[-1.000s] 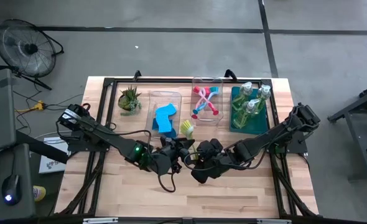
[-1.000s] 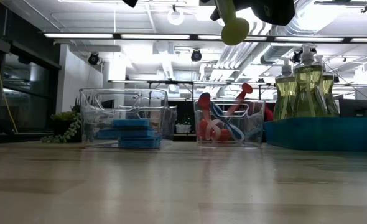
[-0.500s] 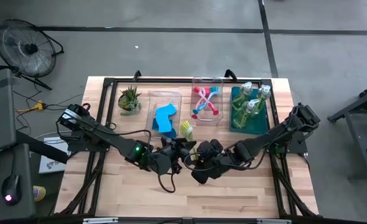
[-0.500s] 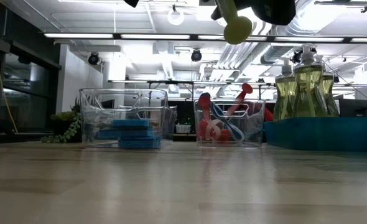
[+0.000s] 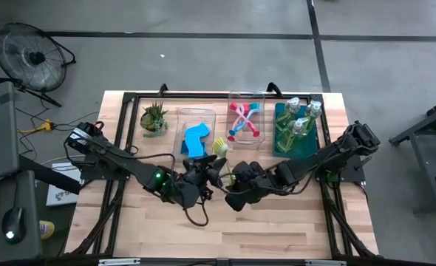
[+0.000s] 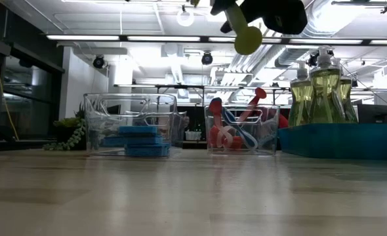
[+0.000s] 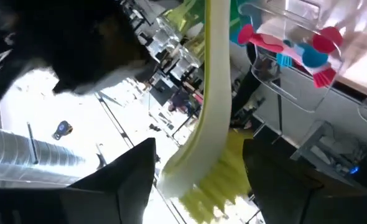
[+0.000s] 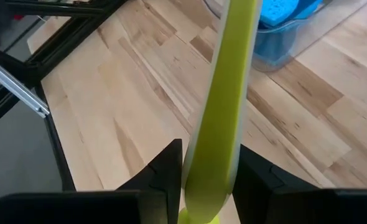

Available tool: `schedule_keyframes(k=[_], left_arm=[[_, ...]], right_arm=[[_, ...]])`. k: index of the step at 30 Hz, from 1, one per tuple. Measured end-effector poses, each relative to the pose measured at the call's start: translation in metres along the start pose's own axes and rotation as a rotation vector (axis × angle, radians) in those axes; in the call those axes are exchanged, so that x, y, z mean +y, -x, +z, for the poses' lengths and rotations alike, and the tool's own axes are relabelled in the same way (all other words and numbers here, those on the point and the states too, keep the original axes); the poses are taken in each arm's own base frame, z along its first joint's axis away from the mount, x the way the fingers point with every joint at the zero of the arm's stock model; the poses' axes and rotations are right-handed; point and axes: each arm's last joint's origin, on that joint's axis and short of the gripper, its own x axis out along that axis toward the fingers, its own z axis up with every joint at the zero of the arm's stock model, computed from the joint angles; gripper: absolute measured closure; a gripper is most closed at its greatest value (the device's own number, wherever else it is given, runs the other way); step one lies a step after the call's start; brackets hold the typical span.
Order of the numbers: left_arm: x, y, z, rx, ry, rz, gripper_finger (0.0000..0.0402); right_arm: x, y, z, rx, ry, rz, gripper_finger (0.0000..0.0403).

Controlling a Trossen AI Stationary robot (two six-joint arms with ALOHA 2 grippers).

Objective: Pick & Place Kitchen Sink Supplies
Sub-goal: Put the yellow green dishwashing brush into the right transparent bin

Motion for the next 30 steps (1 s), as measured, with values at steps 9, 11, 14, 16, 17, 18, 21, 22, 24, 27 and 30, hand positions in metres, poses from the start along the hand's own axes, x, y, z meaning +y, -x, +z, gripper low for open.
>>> schedule_keyframes(k=[9,11,14,16,17,18,21,22,24,27,30], left_arm=[[-0.007,0.038,-0.038,0.071,0.074,-0.032,0.0168],[-0.015,0.052,-0.05,0.053,0.147,-0.038,0.0168],[-0.031,0.073,-0.07,-0.019,0.305,-0.066,0.0168],[-0.042,0.085,-0.08,-0.065,0.416,-0.103,0.0168],[-0.047,0.09,-0.084,-0.082,0.474,-0.122,0.0168],[-0.052,0.095,-0.088,-0.101,0.528,-0.145,0.0168],[-0.064,0.108,-0.095,-0.144,0.659,-0.212,0.0168],[-0.067,0.113,-0.095,-0.159,0.686,-0.233,0.0168],[-0.072,0.122,-0.093,-0.189,0.728,-0.258,0.0168],[-0.081,0.137,-0.083,-0.242,0.739,-0.26,0.0168],[-0.091,0.15,-0.075,-0.286,0.757,-0.254,0.0168]], right_arm=[[-0.012,-0.005,0.009,0.021,-0.028,-0.058,0.0305],[-0.016,-0.007,0.012,0.035,-0.038,-0.074,0.0305],[-0.022,-0.009,0.019,0.063,-0.071,-0.078,0.0305],[-0.026,-0.01,0.024,0.08,-0.086,-0.081,0.0305],[-0.028,-0.011,0.027,0.084,-0.095,-0.08,0.0305],[-0.031,-0.011,0.031,0.087,-0.106,-0.08,0.0305],[-0.04,-0.01,0.044,0.082,-0.135,-0.088,0.0305],[-0.044,-0.01,0.049,0.078,-0.143,-0.091,0.0305],[-0.052,-0.01,0.06,0.063,-0.173,-0.098,0.0305],[-0.068,-0.011,0.078,0.052,-0.217,-0.114,0.0305],[-0.088,-0.015,0.096,0.044,-0.268,-0.14,0.0305]])
